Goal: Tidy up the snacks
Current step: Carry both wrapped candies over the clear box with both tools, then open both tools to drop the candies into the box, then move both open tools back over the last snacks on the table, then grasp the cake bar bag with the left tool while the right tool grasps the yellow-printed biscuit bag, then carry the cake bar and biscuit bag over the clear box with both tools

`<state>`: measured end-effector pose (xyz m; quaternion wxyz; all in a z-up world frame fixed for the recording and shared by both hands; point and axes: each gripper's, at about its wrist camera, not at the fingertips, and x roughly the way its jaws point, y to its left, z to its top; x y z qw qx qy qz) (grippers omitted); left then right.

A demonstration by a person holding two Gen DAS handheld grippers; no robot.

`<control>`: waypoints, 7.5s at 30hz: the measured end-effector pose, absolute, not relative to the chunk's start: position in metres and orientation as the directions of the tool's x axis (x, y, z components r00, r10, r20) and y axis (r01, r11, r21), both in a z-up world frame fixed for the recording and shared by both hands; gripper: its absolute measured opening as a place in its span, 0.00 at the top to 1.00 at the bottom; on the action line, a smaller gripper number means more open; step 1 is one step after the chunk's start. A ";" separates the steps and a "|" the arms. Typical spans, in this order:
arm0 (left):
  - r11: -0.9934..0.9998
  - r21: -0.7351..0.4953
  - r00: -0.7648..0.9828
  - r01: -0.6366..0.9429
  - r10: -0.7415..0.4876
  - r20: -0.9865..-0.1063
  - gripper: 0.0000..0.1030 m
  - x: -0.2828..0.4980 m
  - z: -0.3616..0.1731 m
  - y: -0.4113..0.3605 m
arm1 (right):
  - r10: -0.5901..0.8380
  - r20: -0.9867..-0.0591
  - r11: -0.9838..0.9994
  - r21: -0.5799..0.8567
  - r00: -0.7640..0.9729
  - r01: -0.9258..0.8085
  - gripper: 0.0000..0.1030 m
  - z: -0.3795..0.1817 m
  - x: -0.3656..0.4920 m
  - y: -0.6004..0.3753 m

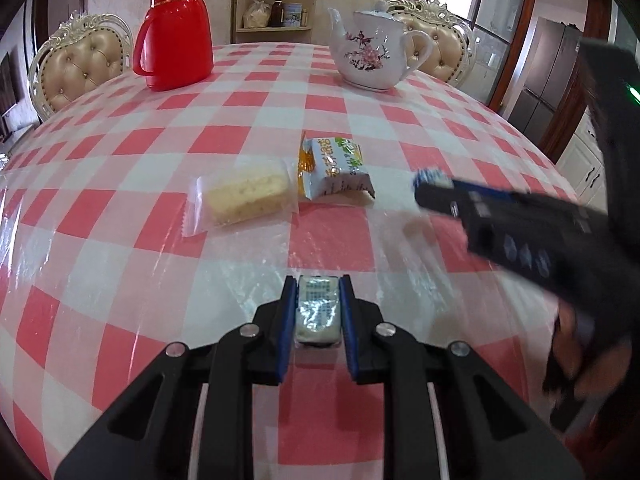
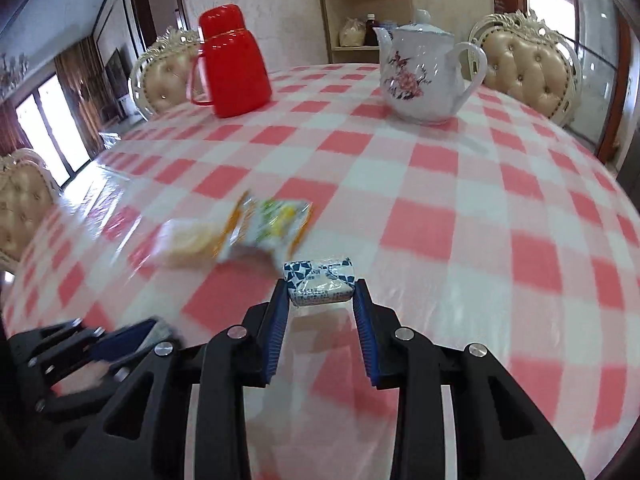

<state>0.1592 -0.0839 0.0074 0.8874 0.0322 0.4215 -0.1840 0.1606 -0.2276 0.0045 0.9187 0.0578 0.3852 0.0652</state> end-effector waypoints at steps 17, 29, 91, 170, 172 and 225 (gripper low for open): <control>0.950 -0.132 0.665 0.283 -0.294 -0.687 0.79 0.074 0.037 -0.024 | 0.182 -0.601 0.961 0.275 0.778 -0.012 0.69 0.011 0.042 -0.214; 0.964 -0.173 0.710 0.204 -0.267 -0.651 0.79 0.018 0.039 0.021 | 0.252 -0.591 0.954 0.283 0.767 -0.095 0.69 0.011 0.001 -0.170; 0.975 -0.105 0.798 -0.194 0.095 -0.595 0.79 -0.247 0.074 0.245 | 0.664 -0.576 0.694 0.237 0.477 -0.680 0.68 0.037 -0.197 0.083; 0.865 -0.480 0.833 -0.144 -0.156 -0.531 0.02 0.104 0.036 0.082 | 0.151 -0.666 0.962 0.268 0.731 0.046 0.62 0.013 0.124 -0.223; 0.871 -0.481 0.812 -0.101 -0.207 -0.546 0.02 0.107 0.034 0.072 | 0.217 -0.624 0.937 0.349 0.750 0.019 0.62 0.019 0.100 -0.232; 0.976 -0.170 0.680 0.139 -0.219 -0.700 0.65 0.057 0.034 -0.023 | 0.246 -0.598 0.889 0.453 0.763 0.068 0.61 -0.003 0.068 -0.245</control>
